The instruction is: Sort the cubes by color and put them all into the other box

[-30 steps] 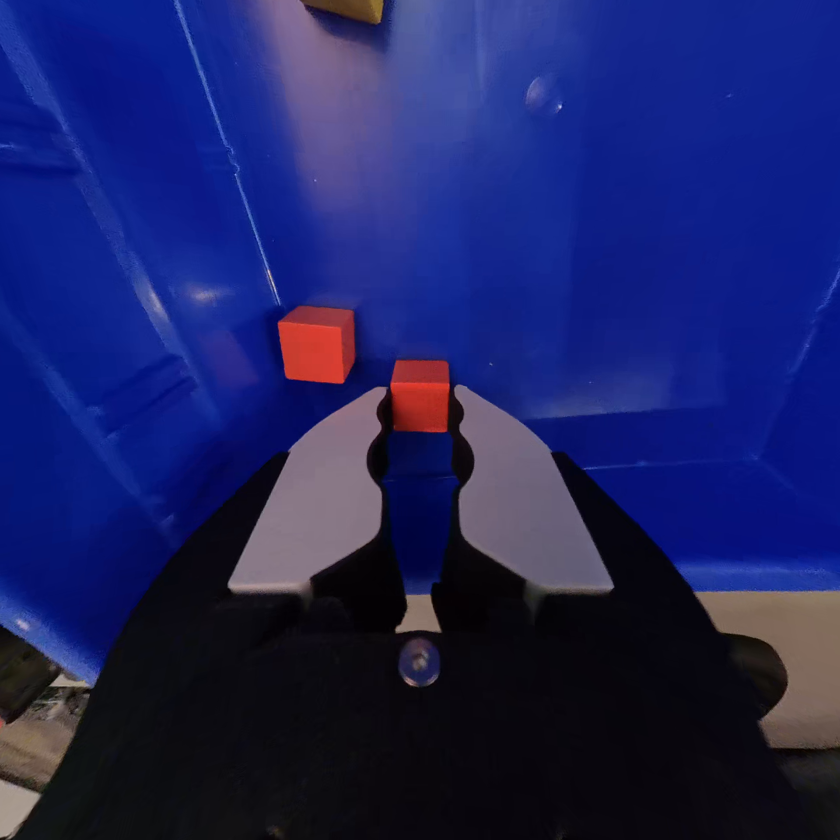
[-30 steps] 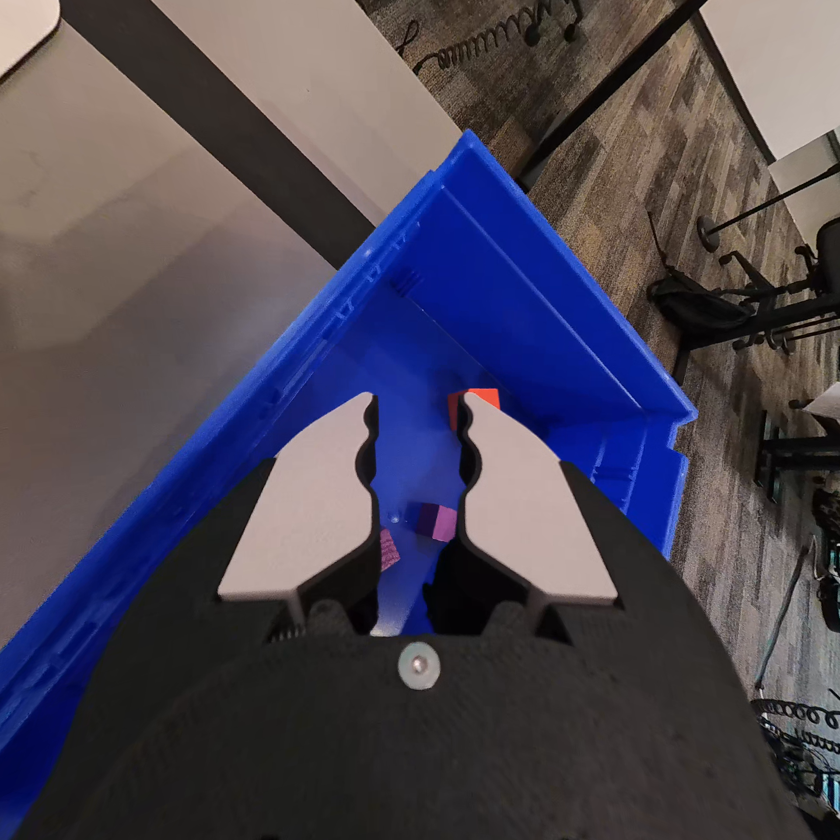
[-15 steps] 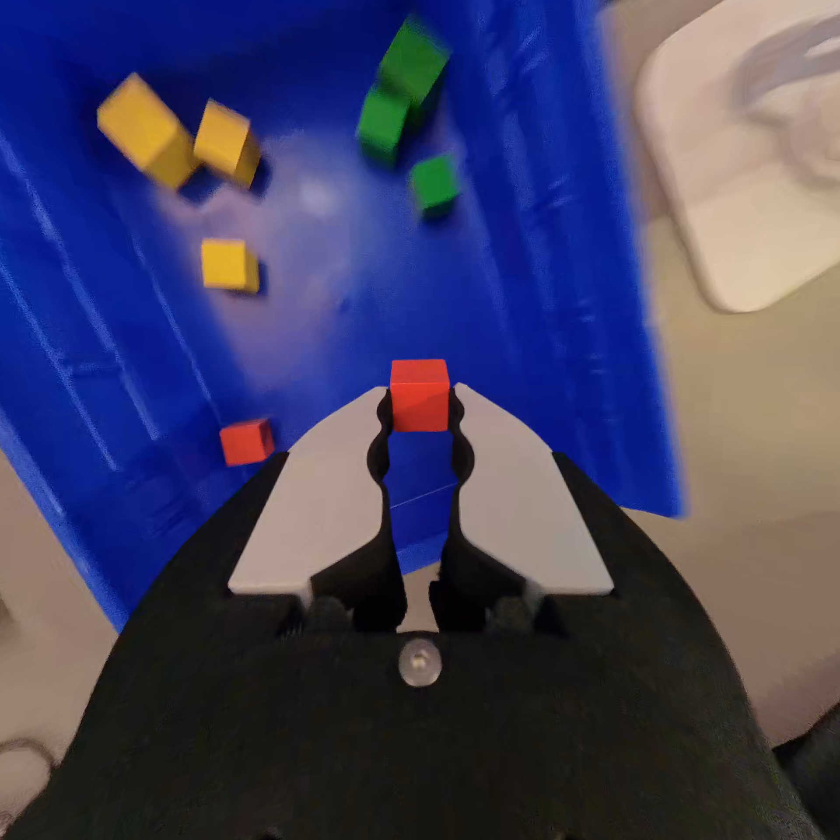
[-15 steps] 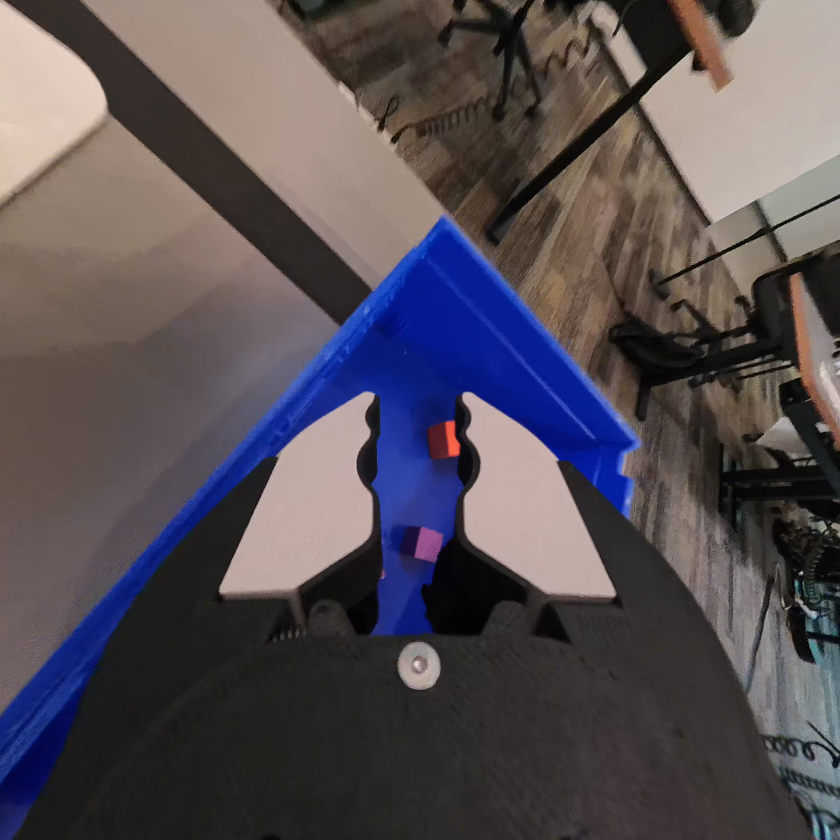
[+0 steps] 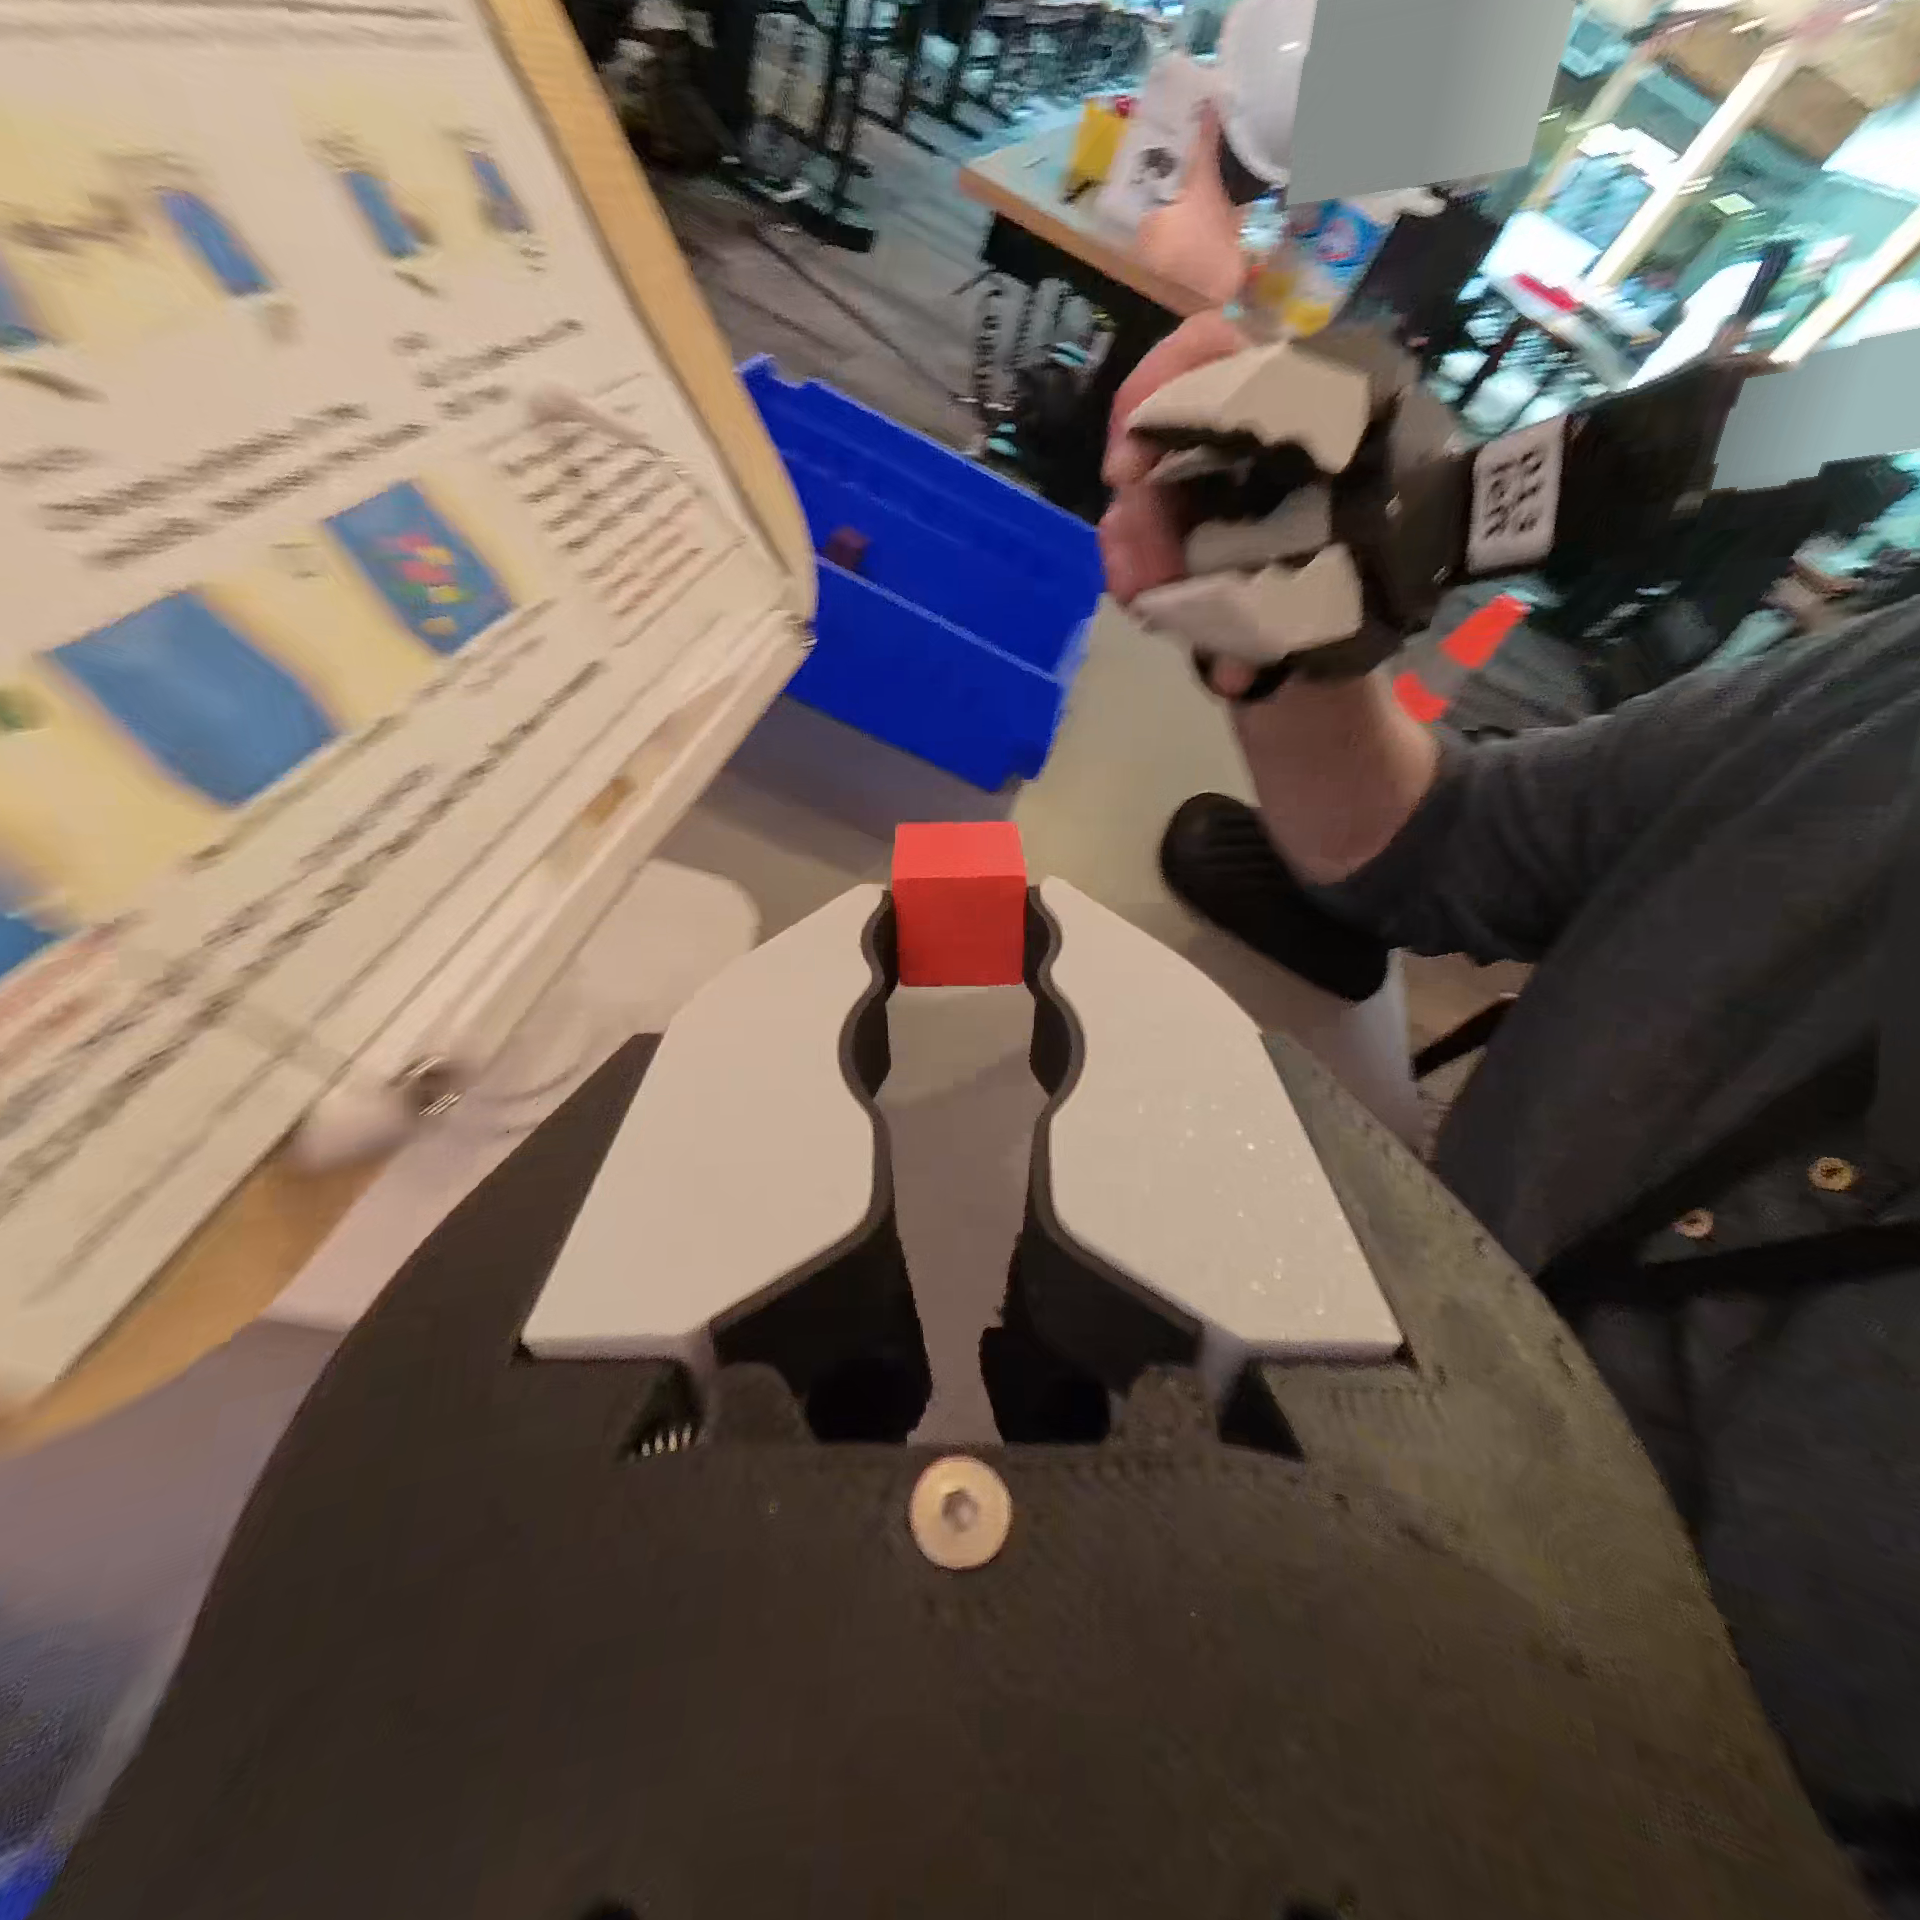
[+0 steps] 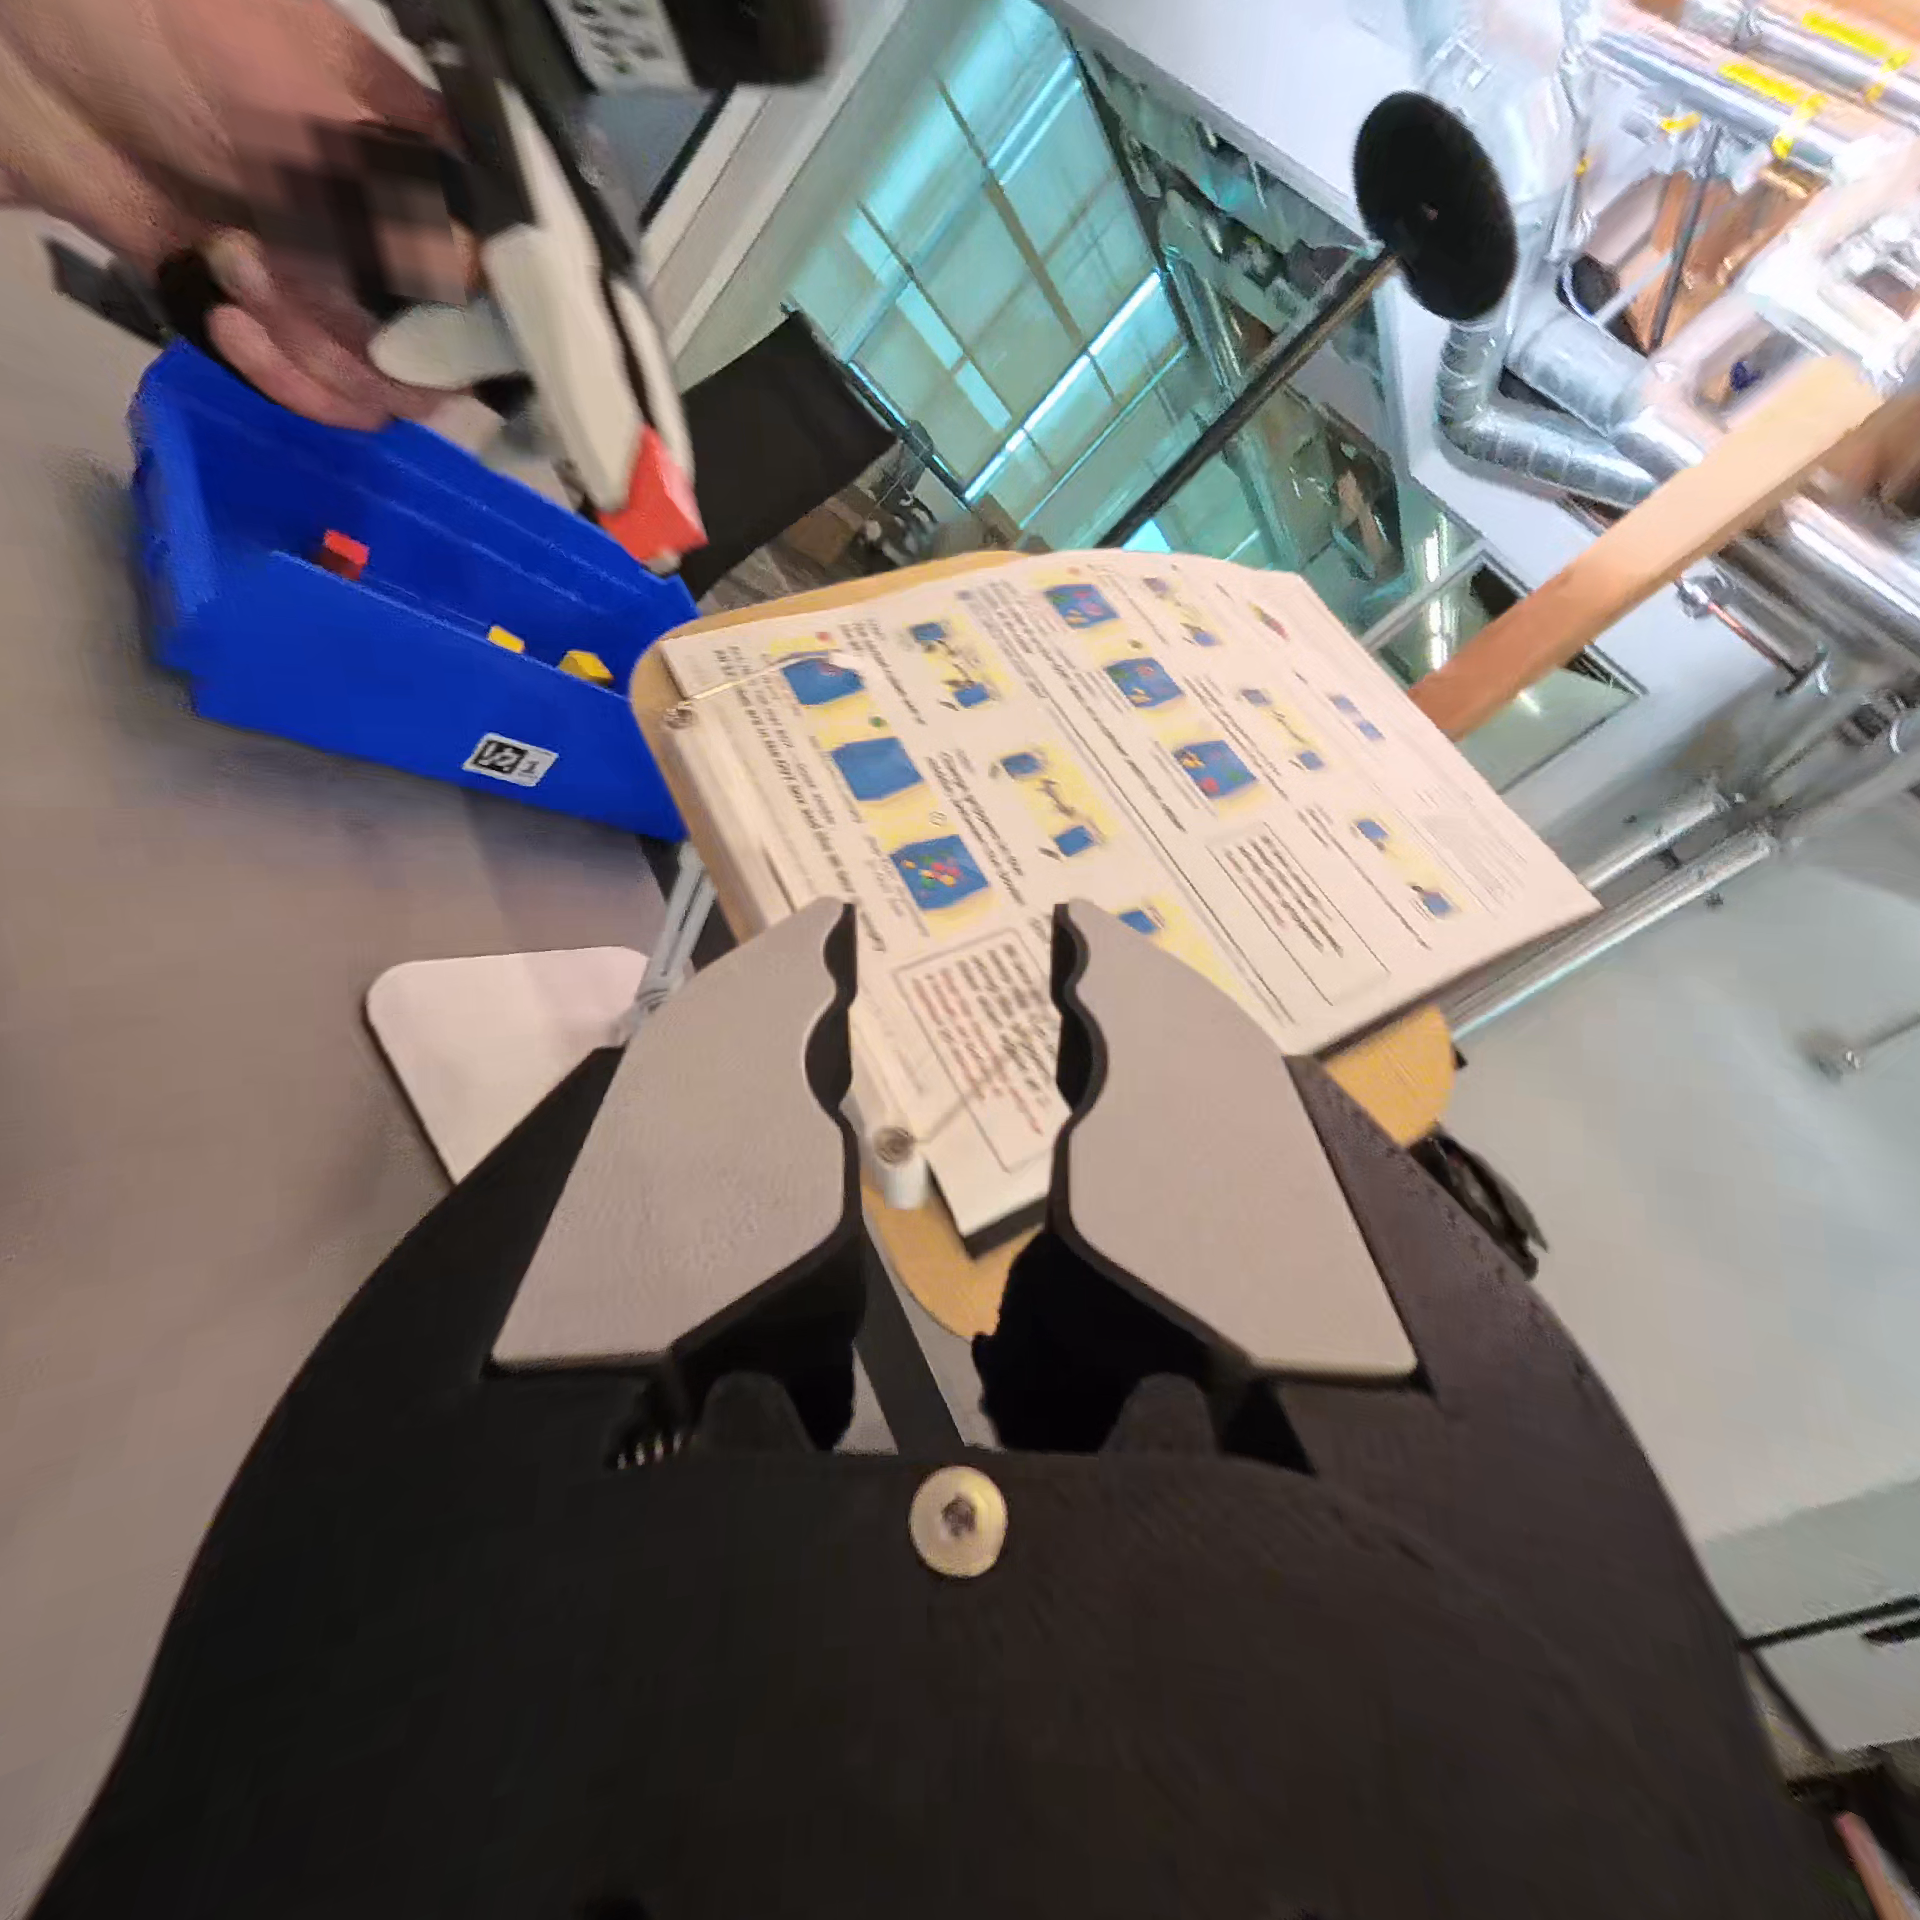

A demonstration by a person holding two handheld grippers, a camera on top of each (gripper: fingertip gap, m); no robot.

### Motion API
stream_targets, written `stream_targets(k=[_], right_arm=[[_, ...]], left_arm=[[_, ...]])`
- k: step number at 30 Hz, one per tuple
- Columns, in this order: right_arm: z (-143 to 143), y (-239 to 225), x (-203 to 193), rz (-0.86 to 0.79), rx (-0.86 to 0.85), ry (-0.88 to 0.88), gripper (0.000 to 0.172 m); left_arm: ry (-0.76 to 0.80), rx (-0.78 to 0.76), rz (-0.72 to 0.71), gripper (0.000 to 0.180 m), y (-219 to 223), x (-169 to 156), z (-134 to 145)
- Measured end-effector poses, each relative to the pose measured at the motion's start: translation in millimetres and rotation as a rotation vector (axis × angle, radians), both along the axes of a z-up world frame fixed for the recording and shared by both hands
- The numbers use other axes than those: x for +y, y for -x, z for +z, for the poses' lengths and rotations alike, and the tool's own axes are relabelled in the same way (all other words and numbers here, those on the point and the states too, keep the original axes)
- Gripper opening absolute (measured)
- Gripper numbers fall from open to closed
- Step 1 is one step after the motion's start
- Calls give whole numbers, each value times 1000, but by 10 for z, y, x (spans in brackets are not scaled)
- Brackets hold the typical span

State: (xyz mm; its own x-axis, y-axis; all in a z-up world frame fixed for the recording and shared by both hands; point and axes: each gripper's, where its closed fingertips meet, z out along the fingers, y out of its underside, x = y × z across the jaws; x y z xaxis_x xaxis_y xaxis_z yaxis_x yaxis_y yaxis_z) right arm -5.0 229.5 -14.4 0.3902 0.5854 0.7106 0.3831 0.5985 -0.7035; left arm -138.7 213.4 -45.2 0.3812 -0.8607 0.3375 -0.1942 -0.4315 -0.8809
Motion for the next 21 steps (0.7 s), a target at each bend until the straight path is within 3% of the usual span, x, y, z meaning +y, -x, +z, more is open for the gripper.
stream_targets(k=[5,9,12,17,21], right_arm=[[-342,420,-221,71,-85,-99,45],[-455,533,-283,99,-86,-107,46],[-512,569,-298,106,-95,-112,44],[-538,595,-332,112,-96,-130,23],[-503,579,-343,115,-84,-126,23]], left_arm=[[110,-192,-203,23,-577,-128,-60],[182,-235,-315,23,-859,-251,-179],[214,-241,-349,23,-979,-290,-261],[244,-263,-376,23,-1068,-321,-306],[272,-315,-389,27,-1068,-328,-242]])
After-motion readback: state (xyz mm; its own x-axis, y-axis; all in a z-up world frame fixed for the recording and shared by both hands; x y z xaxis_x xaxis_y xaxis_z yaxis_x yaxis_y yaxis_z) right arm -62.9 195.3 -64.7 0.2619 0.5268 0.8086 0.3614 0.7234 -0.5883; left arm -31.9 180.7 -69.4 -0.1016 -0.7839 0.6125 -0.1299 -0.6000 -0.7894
